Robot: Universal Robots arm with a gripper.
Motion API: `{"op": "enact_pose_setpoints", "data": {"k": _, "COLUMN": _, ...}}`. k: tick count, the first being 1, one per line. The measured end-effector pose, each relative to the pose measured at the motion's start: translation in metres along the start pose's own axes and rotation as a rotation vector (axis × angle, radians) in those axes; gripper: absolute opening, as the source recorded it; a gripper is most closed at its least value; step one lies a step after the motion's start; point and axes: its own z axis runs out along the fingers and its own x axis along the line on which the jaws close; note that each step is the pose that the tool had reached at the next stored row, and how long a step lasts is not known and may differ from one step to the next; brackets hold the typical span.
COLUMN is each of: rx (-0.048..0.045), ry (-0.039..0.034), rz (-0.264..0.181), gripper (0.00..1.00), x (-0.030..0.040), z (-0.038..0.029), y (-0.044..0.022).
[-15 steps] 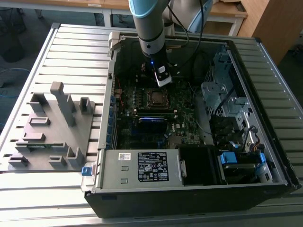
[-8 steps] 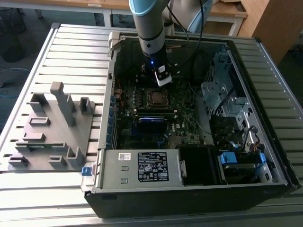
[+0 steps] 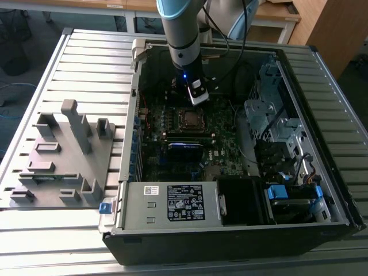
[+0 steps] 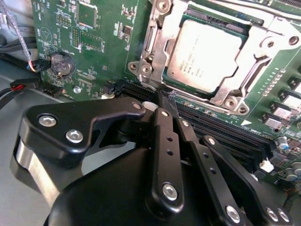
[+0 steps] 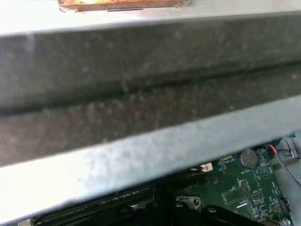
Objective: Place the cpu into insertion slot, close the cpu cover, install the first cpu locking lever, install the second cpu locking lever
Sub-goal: 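Install the first cpu locking lever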
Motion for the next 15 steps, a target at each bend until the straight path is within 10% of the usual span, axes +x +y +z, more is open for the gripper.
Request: {"op": "enact_pose_setpoints", "data": {"k": 15, "rx": -0.0049, "ry": 0.0008, "rz": 0.002, "gripper": 0.10, "x": -0.0007, "z": 0.0004, "y": 0.0002}}
